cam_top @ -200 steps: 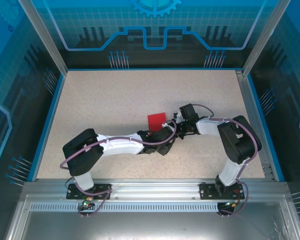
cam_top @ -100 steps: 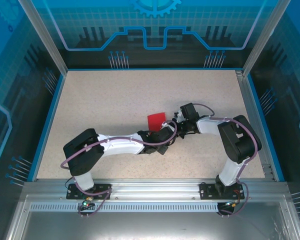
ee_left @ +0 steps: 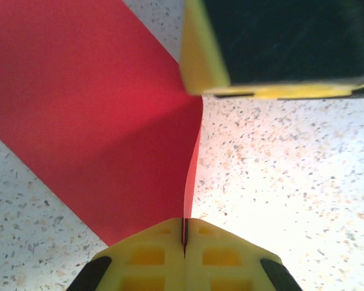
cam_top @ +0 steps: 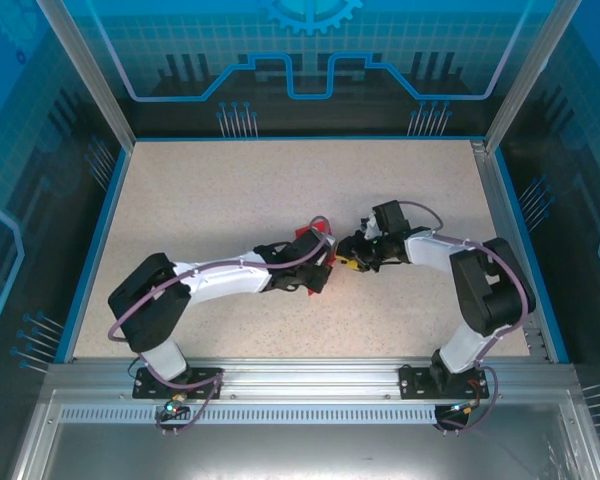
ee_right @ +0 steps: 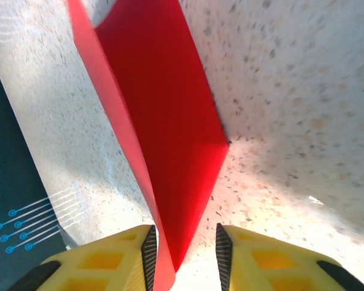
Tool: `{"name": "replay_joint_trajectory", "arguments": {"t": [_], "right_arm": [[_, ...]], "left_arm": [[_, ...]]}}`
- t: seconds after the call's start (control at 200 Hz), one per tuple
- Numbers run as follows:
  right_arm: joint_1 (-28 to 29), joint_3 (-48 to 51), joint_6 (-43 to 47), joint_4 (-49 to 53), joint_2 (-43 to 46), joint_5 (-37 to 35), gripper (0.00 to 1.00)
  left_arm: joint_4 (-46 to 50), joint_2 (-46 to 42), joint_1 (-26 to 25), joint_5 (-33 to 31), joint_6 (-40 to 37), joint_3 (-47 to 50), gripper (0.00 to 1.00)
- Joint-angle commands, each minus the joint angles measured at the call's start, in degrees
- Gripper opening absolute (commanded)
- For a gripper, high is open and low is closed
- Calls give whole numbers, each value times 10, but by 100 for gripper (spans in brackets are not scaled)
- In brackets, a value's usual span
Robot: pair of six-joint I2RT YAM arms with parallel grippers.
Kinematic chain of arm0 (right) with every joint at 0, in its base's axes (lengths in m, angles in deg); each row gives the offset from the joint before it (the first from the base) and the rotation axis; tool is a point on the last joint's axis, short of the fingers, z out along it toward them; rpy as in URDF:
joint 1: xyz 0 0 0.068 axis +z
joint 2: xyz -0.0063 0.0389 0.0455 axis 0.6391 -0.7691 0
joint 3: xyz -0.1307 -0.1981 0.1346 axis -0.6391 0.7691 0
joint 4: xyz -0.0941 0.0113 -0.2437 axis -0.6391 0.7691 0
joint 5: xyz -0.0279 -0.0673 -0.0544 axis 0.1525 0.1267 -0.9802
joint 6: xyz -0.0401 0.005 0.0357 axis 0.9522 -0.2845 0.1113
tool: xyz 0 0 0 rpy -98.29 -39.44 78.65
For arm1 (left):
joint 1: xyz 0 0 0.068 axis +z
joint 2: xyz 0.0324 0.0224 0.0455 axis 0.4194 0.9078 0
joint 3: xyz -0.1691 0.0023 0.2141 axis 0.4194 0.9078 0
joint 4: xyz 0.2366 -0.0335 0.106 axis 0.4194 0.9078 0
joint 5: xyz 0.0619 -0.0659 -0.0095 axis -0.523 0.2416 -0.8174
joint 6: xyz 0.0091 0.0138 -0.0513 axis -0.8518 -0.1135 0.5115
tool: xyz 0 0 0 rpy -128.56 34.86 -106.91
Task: Fold a paper plane with a square sheet of paper (pick it up from the middle)
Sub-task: Third fold the triangle at the center of the table.
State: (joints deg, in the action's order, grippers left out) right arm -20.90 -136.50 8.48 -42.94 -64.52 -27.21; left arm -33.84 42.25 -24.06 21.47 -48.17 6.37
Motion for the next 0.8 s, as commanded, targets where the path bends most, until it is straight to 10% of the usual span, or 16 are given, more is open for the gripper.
{"name": "replay_joint_trajectory", "arguments": {"t": [0.0,0.795], "right_arm": [[-13,-1,36,57,34,-32,35],[29,-120,53,25,-65,3,15]], "left_arm": [[-18,-20,25,103,18,17,0],[14,15,123,302,-20,20,1]]}}
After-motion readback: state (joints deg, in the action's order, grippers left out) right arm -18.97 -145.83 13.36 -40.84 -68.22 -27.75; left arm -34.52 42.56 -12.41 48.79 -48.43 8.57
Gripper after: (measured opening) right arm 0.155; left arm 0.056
